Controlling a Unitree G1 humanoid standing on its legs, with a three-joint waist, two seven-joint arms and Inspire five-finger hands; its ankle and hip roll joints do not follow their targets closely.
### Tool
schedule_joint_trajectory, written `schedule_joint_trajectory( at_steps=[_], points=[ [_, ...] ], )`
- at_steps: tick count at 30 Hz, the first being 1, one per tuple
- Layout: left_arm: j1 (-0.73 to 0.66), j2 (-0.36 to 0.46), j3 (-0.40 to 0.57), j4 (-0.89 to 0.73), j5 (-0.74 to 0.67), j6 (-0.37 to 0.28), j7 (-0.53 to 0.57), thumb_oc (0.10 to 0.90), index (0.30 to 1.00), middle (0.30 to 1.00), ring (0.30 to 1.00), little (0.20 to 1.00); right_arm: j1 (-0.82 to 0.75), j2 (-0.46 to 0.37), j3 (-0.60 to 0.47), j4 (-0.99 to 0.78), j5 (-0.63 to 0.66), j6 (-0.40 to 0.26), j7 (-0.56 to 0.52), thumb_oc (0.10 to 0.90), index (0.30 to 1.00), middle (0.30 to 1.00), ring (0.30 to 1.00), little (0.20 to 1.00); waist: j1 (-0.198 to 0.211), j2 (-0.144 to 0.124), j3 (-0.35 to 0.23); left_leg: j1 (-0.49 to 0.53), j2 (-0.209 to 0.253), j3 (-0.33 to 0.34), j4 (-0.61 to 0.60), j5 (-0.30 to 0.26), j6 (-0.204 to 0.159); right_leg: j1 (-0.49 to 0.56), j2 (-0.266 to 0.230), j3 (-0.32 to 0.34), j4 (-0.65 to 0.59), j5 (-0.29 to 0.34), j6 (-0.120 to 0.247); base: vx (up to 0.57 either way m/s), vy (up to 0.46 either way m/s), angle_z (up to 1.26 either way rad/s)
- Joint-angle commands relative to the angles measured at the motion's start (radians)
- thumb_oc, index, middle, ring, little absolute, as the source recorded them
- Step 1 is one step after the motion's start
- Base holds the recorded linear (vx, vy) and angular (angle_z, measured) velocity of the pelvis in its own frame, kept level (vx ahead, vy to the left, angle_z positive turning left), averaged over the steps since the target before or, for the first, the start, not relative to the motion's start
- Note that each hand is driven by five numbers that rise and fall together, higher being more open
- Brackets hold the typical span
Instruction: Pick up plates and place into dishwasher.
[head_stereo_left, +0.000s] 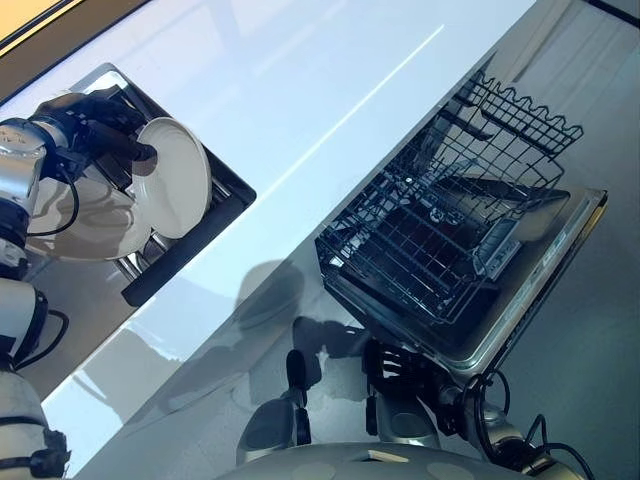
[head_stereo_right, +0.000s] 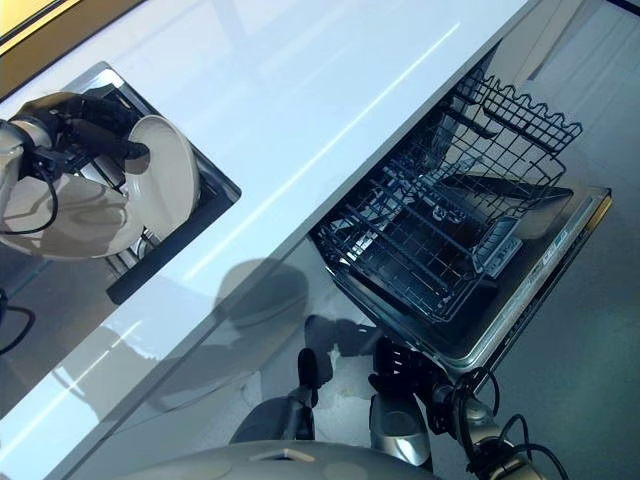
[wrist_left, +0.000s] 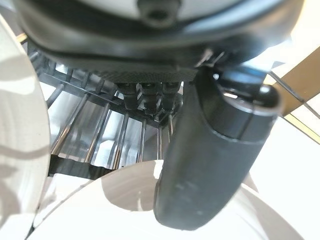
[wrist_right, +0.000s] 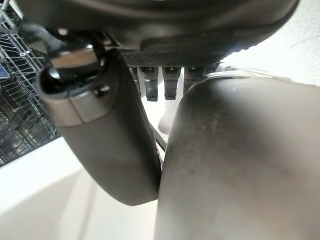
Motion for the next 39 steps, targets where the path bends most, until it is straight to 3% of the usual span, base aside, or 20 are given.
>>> schedule_joint_trajectory(
  at_steps=[1, 18, 28, 29, 30, 31, 32, 33, 34, 36, 39],
  points=[
    [-0.183, 0.022, -0.04, 0.033, -0.022, -0.028, -0.033, 0.8, 0.9, 0.9, 0.9, 0.9, 0.04, -0.048, 0.032, 0.021, -0.003, 0.015, -0.001, 0.8, 0.9, 0.9, 0.9, 0.9, -0.031, 0.012, -0.027, -0.003, -0.047, 0.038, 0.002, -0.021, 0.015, 0.012, -0.015, 0.031, 0.012, 0.016, 0.066, 0.0, 0.0, 0.0],
    [-0.103, 0.033, -0.007, -0.017, -0.019, 0.012, -0.135, 0.8, 0.9, 0.9, 0.9, 0.9, 0.074, -0.011, 0.019, 0.045, -0.049, 0.053, 0.001, 0.8, 0.9, 0.9, 0.9, 0.9, 0.002, 0.038, -0.136, 0.067, -0.05, 0.011, 0.002, -0.043, 0.01, 0.1, -0.005, -0.003, 0.004, -0.02, 0.061, 0.02, -0.043, 0.02],
    [-0.026, 0.021, 0.045, -0.038, -0.004, 0.033, -0.165, 0.8, 0.9, 0.9, 0.9, 0.9, 0.108, 0.001, 0.008, 0.051, -0.067, 0.065, -0.014, 0.8, 0.9, 0.9, 0.9, 0.9, 0.0, 0.047, -0.165, 0.089, -0.049, 0.007, 0.002, -0.051, 0.011, 0.121, 0.0, 0.003, 0.004, -0.032, 0.061, 0.03, -0.014, 0.02],
    [-0.021, 0.02, 0.049, -0.037, -0.002, 0.034, -0.167, 0.69, 0.806, 0.806, 0.806, 0.79, 0.11, 0.002, 0.007, 0.052, -0.068, 0.066, -0.015, 0.8, 0.9, 0.9, 0.9, 0.9, -0.001, 0.047, -0.166, 0.09, -0.049, 0.007, 0.002, -0.052, 0.011, 0.121, 0.001, 0.004, 0.004, -0.031, 0.061, 0.02, -0.011, -0.04],
    [-0.017, 0.02, 0.052, -0.037, -0.001, 0.034, -0.168, 0.652, 0.773, 0.773, 0.773, 0.752, 0.111, 0.002, 0.006, 0.052, -0.07, 0.066, -0.015, 0.8, 0.9, 0.9, 0.9, 0.9, -0.001, 0.047, -0.167, 0.091, -0.049, 0.007, 0.002, -0.052, 0.011, 0.122, 0.001, 0.004, 0.004, -0.031, 0.062, 0.01, -0.007, -0.04],
    [-0.013, 0.019, 0.055, -0.038, -0.002, 0.04, -0.169, 0.52, 0.66, 0.66, 0.66, 0.62, 0.113, 0.002, 0.002, 0.052, -0.075, 0.065, -0.014, 0.8, 0.9, 0.9, 0.9, 0.9, -0.003, 0.047, -0.168, 0.091, -0.048, 0.009, 0.002, -0.052, 0.011, 0.121, 0.001, 0.005, 0.004, -0.031, 0.062, 0.0, -0.004, -0.04],
    [-0.012, 0.019, 0.056, -0.038, -0.002, 0.04, -0.169, 0.52, 0.66, 0.66, 0.66, 0.62, 0.113, 0.002, 0.002, 0.052, -0.075, 0.065, -0.014, 0.8, 0.9, 0.9, 0.9, 0.9, -0.003, 0.048, -0.168, 0.091, -0.048, 0.009, 0.002, -0.052, 0.011, 0.121, 0.001, 0.005, 0.004, -0.031, 0.062, 0.0, 0.0, 0.0],
    [-0.008, 0.018, 0.059, -0.036, -0.005, 0.044, -0.176, 0.372, 0.533, 0.533, 0.533, 0.472, 0.115, 0.004, 0.001, 0.059, -0.073, 0.059, -0.015, 0.8, 0.9, 0.9, 0.9, 0.9, -0.003, 0.048, -0.171, 0.092, -0.047, 0.01, 0.002, -0.052, 0.01, 0.122, 0.002, 0.005, 0.004, -0.031, 0.063, 0.0, 0.0, 0.0],
    [-0.005, 0.018, 0.06, -0.035, -0.006, 0.044, -0.177, 0.278, 0.453, 0.453, 0.453, 0.378, 0.116, 0.004, 0.0, 0.06, -0.075, 0.056, -0.016, 0.8, 0.9, 0.9, 0.9, 0.9, -0.003, 0.048, -0.172, 0.093, -0.046, 0.011, 0.002, -0.052, 0.011, 0.123, 0.002, 0.005, 0.004, -0.032, 0.063, 0.0, 0.0, 0.0],
    [0.0, 0.017, 0.063, -0.032, -0.004, 0.046, -0.18, 0.262, 0.439, 0.439, 0.439, 0.362, 0.117, 0.004, -0.002, 0.062, -0.076, 0.054, -0.015, 0.8, 0.9, 0.9, 0.9, 0.9, -0.004, 0.049, -0.173, 0.094, -0.046, 0.013, 0.002, -0.052, 0.011, 0.124, 0.002, 0.005, 0.004, -0.032, 0.063, 0.0, 0.0, 0.0],
    [0.019, 0.016, 0.075, -0.026, 0.007, 0.041, -0.189, 0.377, 0.538, 0.538, 0.538, 0.477, 0.122, 0.0, -0.007, 0.067, -0.081, 0.05, -0.007, 0.8, 0.9, 0.9, 0.9, 0.9, -0.006, 0.048, -0.175, 0.096, -0.044, 0.015, 0.002, -0.052, 0.011, 0.126, 0.003, 0.006, 0.004, -0.033, 0.062, 0.0, 0.0, 0.0]
  ],
)
